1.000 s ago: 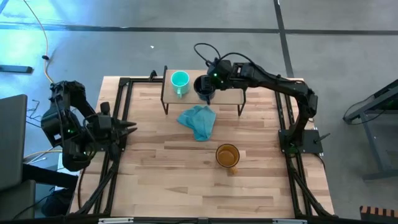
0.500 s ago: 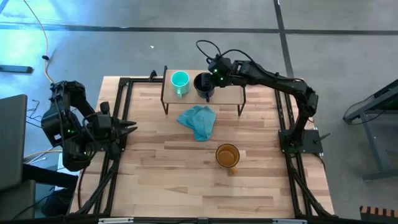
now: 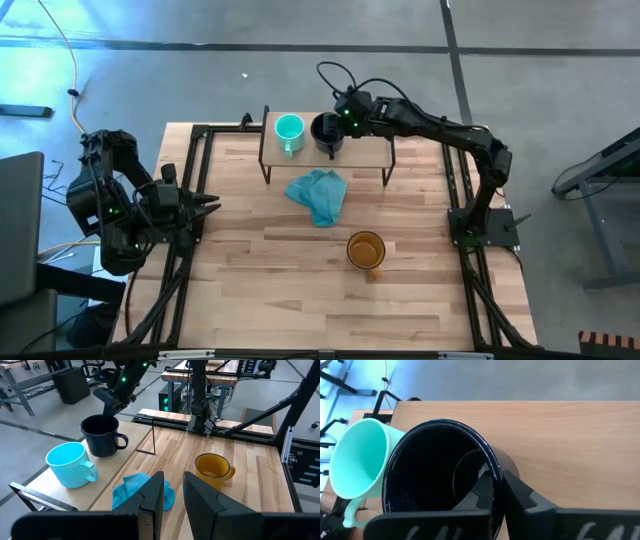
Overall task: Stack small to large cups/mugs on shelf
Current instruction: Put the dark blue cup on the shelf
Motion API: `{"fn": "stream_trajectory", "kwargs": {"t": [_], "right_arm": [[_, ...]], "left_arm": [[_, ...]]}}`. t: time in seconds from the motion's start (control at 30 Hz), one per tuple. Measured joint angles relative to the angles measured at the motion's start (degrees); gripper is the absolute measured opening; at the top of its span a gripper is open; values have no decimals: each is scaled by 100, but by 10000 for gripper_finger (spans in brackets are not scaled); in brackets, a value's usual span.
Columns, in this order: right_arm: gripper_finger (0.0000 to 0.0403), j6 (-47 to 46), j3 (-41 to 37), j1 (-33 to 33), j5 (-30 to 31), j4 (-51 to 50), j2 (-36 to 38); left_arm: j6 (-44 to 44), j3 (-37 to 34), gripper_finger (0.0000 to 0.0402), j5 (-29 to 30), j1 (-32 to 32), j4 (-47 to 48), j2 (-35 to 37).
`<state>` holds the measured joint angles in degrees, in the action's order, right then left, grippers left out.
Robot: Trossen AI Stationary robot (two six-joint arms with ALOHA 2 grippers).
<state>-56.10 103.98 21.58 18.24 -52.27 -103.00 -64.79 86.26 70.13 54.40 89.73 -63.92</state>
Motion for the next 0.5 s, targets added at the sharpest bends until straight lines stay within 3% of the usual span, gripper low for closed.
{"fn": "stream_trajectory", "kwargs": {"t": [0.5], "right_arm": [[0,-55,0,55,-159,6,-122]], "left_arm": [[-4,-2,62,-2,0,1,-2]]}}
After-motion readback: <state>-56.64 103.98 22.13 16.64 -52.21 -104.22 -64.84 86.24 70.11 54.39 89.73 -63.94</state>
